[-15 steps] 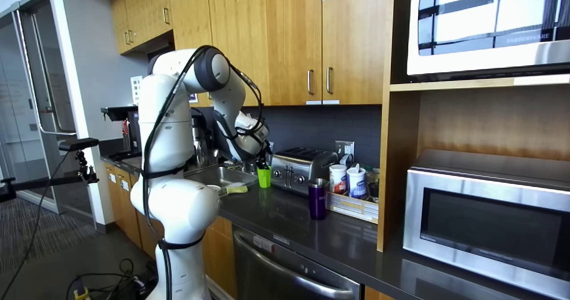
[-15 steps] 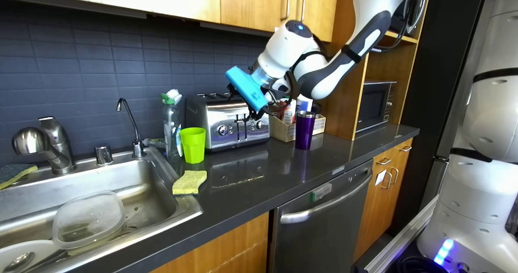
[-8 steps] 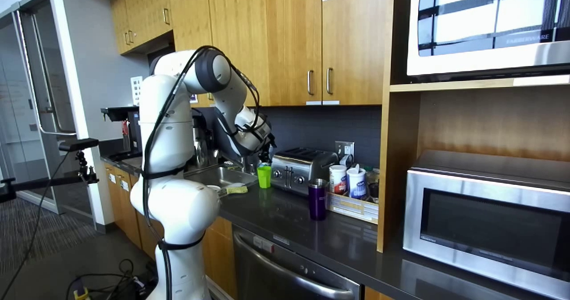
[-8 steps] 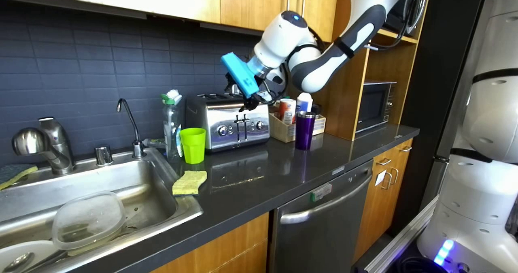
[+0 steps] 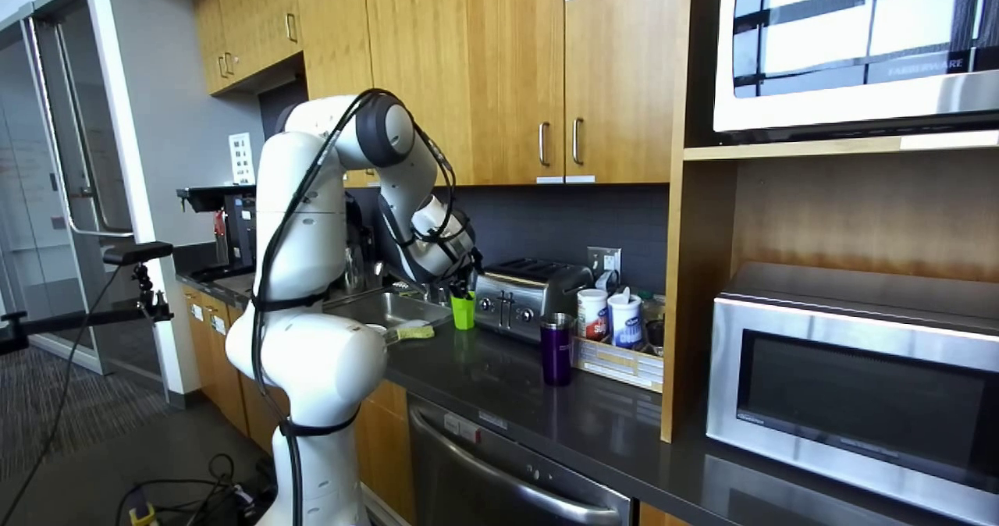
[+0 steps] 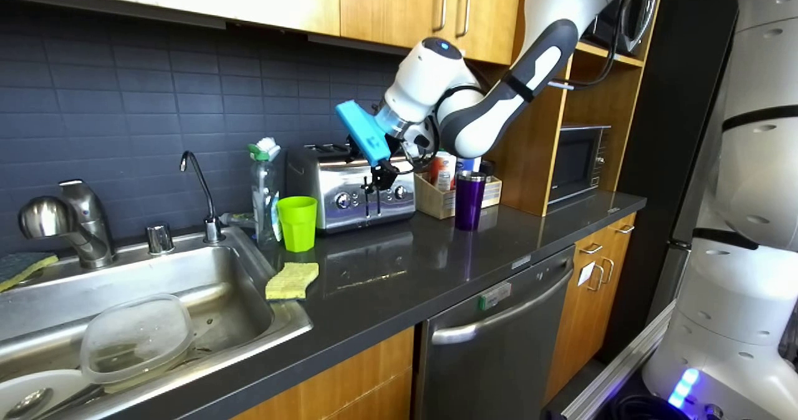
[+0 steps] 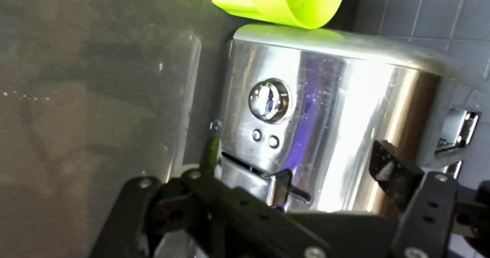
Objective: Press a button on the left side of the toaster
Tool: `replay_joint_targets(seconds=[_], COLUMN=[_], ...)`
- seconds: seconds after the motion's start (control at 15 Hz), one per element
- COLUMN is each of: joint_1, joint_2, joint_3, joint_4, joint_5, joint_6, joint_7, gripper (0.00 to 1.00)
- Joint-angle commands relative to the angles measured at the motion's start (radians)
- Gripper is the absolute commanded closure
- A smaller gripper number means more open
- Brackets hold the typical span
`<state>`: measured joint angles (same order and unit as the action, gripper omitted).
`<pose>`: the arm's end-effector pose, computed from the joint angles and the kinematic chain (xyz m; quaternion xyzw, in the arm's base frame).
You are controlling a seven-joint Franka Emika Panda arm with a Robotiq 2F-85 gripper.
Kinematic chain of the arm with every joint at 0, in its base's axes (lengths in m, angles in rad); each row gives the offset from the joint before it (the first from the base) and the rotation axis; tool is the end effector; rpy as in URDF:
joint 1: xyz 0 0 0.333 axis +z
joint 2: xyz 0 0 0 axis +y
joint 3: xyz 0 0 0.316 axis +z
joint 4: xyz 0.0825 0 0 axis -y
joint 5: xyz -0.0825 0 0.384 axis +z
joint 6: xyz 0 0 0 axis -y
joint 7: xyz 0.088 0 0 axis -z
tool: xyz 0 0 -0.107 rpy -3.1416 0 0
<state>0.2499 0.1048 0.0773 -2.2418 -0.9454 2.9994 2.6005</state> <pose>0.5127 0.2350 0.3764 -0.7224 0.5956 -0.2318 0.2640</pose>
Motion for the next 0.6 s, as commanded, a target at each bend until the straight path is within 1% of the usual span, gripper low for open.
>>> replay_joint_targets(seconds=[0.0,0.27,0.4,0.47,0.53], joint_1=[0.076,0.183,0.248,0.284,0.323], joint_2=[0.028,0.054,0.067,0.073,0.080], joint_3=[-0.069,-0.164,-0.223,-0.255,-0.291], joint_4=[-0.007,-0.014,-0.019,-0.022,-0.024], joint_5=[0.054,0.114,0.143,0.160,0.176], joint_6=[0.030,0.037,0.038,0.039,0.042], joint_7=[0.000,0.000,0.000,0.000,0.000], gripper=[0.00,0.00,0.00,0.25,0.26])
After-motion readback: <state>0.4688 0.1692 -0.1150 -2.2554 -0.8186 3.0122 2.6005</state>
